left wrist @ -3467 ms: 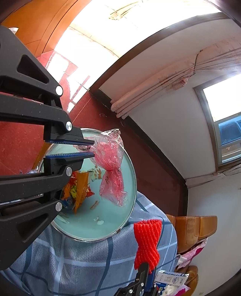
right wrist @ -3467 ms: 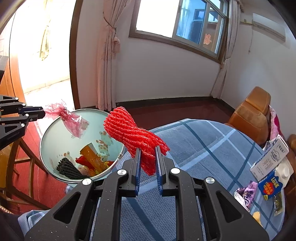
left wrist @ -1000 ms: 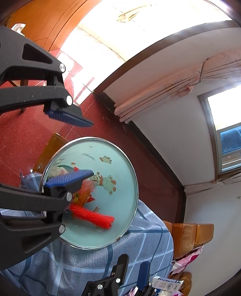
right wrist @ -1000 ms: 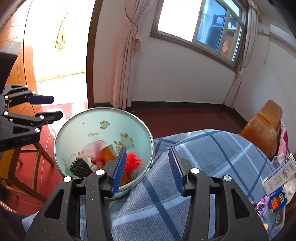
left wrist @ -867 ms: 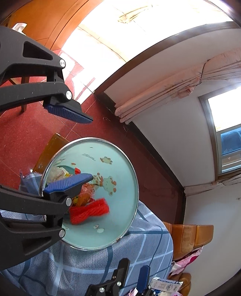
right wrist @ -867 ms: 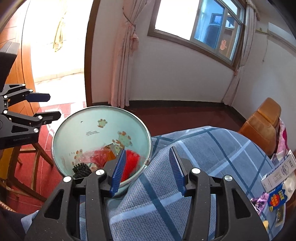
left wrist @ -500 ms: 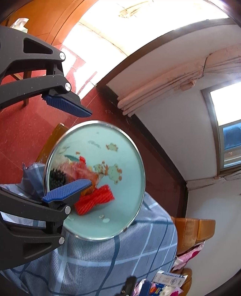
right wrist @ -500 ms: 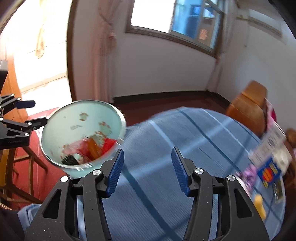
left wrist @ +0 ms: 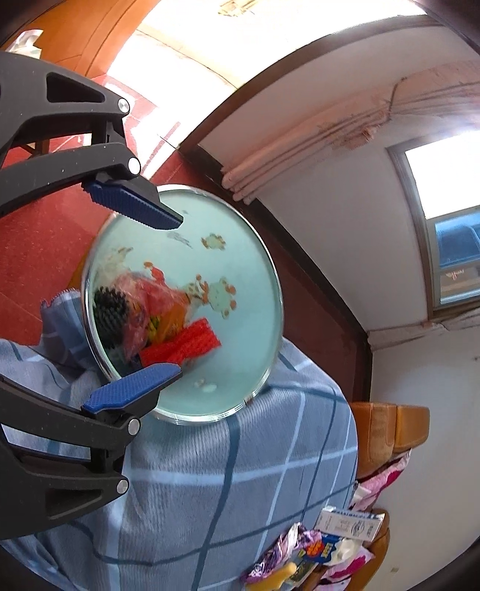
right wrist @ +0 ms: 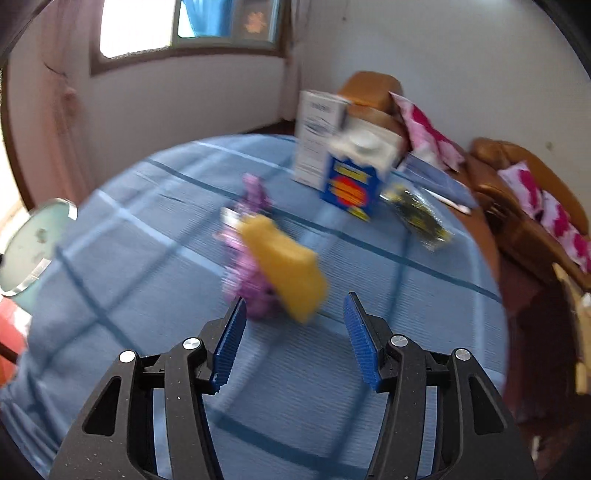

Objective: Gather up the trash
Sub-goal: 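Move both open tools back toward the yellow sponge and purple wrapper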

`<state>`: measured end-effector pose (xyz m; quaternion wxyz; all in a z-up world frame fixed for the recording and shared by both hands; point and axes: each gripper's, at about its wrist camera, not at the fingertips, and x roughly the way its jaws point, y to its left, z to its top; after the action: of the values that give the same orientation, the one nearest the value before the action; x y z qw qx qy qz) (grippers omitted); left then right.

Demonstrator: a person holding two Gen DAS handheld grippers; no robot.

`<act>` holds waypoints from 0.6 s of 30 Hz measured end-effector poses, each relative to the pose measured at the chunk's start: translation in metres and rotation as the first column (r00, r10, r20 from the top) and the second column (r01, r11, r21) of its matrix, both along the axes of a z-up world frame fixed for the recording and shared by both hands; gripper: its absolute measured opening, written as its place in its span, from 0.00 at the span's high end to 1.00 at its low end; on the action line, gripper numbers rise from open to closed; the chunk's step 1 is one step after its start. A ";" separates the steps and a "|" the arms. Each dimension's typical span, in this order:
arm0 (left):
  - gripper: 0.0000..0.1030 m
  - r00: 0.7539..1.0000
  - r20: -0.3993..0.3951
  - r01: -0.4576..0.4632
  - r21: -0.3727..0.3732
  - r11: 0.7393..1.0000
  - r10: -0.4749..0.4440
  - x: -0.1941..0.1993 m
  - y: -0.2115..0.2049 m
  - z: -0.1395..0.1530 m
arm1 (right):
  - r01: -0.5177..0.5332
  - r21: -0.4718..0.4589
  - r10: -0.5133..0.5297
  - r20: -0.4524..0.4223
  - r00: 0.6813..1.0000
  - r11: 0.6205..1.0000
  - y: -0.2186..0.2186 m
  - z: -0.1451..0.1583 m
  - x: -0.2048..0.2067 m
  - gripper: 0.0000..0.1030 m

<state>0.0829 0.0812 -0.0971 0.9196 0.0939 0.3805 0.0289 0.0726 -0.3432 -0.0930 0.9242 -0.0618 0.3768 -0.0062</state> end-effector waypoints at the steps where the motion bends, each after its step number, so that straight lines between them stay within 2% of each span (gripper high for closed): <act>1: 0.28 1.000 0.005 0.015 0.001 1.000 -0.015 0.001 -0.007 0.002 | 0.003 -0.008 -0.003 -0.016 1.000 1.000 -0.004 -0.004 0.002 0.47; 5: 0.27 0.998 0.023 0.060 0.002 0.998 -0.061 0.004 -0.028 0.010 | 0.018 -0.073 -0.023 -0.058 0.998 0.997 -0.014 -0.017 0.021 0.47; 10: 0.25 0.994 0.040 0.098 -0.005 0.995 -0.097 0.012 -0.050 0.018 | 0.143 -0.134 -0.145 -0.007 0.989 0.981 -0.049 -0.011 0.040 0.47; 13: 0.25 0.993 0.040 0.113 -0.015 0.993 -0.113 0.020 -0.063 0.018 | 0.178 -0.062 -0.178 0.005 0.984 0.982 -0.068 -0.004 0.038 0.47; 18: 0.24 0.990 0.040 0.136 -0.028 0.990 -0.135 0.027 -0.079 0.016 | 0.175 0.060 -0.176 0.012 0.984 0.983 -0.071 -0.005 0.027 0.47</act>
<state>0.1102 0.0021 -0.0810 0.9279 0.1050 0.3558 -0.0378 0.0997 -0.4139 -0.0982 0.9246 -0.0012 0.3730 -0.0771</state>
